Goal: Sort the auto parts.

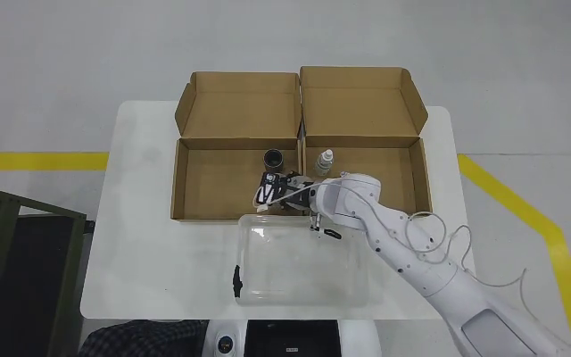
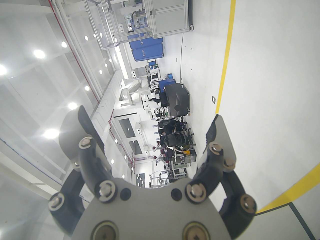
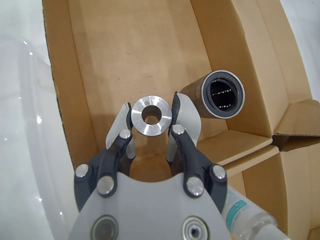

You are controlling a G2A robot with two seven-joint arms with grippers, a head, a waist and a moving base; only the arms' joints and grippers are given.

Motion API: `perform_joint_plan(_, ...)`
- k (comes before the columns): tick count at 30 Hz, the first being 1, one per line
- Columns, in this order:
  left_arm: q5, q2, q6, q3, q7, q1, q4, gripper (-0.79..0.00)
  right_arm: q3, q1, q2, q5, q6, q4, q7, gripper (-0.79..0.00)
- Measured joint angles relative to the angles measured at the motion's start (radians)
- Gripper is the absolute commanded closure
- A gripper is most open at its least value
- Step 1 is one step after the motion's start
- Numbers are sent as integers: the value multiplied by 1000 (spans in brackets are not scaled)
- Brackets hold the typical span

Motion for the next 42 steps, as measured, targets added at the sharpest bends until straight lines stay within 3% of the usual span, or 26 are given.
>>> perform_joint_plan(7,0,0,0,0,0,0,0,-785,-9,11,-11,-8,-8,20,13,-222)
perform_joint_plan(23,0,0,0,0,0,0,0,-785,17,8,-19,-9,-34,-3,34,-271)
perform_joint_plan(32,0,0,0,0,0,0,0,-785,92,-51,1,32,-73,-129,11,-280)
perform_joint_plan(42,0,0,0,0,0,0,0,-785,255,-213,51,65,-124,-332,-38,-289)
